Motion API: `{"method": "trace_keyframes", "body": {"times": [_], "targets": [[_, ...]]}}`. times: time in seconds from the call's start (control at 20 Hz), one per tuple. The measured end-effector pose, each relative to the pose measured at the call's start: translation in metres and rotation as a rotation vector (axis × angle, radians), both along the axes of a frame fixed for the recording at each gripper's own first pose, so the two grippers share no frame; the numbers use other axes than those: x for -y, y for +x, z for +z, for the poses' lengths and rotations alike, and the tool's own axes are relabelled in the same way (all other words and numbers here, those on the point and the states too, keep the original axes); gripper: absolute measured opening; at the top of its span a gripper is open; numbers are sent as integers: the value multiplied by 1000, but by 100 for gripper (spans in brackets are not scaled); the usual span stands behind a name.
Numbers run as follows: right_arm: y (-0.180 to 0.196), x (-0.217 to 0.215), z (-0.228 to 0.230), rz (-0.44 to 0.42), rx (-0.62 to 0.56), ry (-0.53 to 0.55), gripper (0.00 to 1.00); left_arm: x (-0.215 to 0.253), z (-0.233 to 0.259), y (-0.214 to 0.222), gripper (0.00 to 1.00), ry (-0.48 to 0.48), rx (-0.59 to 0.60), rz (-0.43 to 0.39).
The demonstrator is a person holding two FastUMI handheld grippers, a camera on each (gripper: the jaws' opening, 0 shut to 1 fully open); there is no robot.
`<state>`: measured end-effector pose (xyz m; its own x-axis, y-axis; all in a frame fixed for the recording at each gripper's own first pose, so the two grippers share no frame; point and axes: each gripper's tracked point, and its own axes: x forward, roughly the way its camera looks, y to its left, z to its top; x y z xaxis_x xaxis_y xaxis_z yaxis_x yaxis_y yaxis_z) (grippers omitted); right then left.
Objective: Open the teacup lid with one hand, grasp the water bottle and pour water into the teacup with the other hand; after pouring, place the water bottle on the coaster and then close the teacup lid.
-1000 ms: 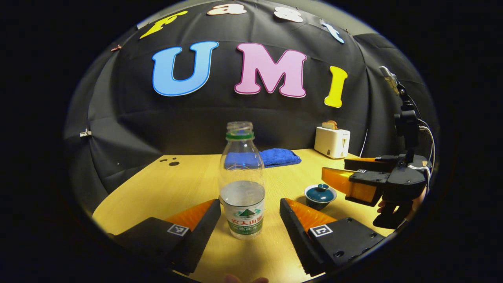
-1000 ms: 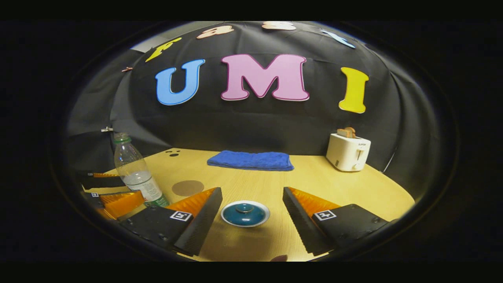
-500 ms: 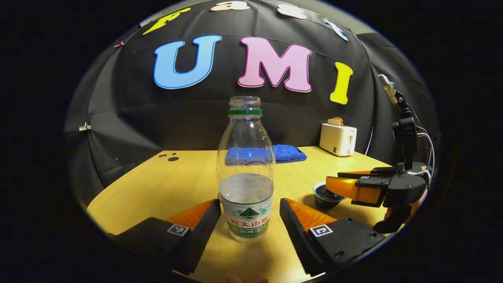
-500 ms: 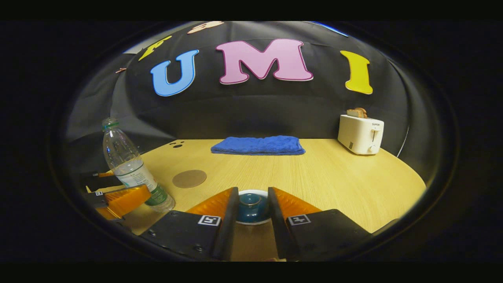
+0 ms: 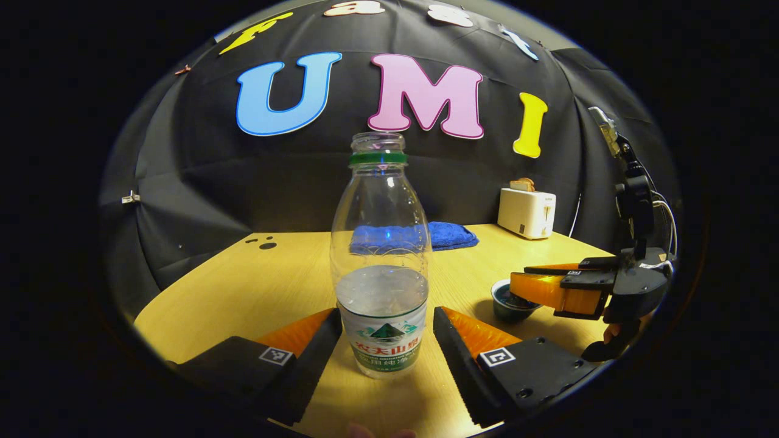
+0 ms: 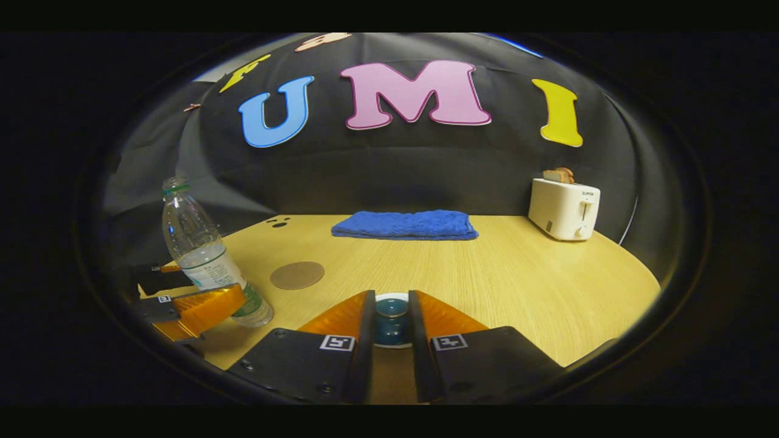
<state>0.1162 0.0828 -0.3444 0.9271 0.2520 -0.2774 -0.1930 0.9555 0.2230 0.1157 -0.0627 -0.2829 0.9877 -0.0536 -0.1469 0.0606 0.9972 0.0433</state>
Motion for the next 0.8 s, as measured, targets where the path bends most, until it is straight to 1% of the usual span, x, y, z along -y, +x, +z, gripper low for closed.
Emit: {"method": "trace_keyframes", "body": {"times": [0.05, 0.1, 0.25, 0.35, 0.4, 0.5, 0.65, 0.7, 0.75, 0.8], "targets": [[0, 2, 2, -5, 8, 0, 36, -1, 0, 0, 96, 0, 0, 2], [0, 3, 6, -9, 15, 3, 31, -1, 0, 3, 95, 0, -1, 4], [3, 12, 16, -34, 30, 26, 31, -3, -1, 6, 96, 4, 1, 12], [3, 26, 28, -64, 52, 37, 31, -4, -1, 9, 95, 5, 3, 17], [3, 34, 34, -80, 66, 34, 27, -4, -3, 11, 96, 5, 3, 19], [3, 53, 39, -108, 85, 19, 27, -4, -4, 13, 95, 6, 1, 25], [1, 82, 35, -146, 85, -4, 27, -1, -3, 14, 95, -6, 11, 28], [0, 90, 31, -156, 76, -9, 31, 0, -3, 15, 96, -6, 14, 31], [-1, 98, 28, -164, 69, -11, 31, 0, -2, 15, 96, 0, 16, 37], [-3, 104, 25, -173, 65, -11, 27, 0, -3, 16, 95, 10, 17, 41]]}}
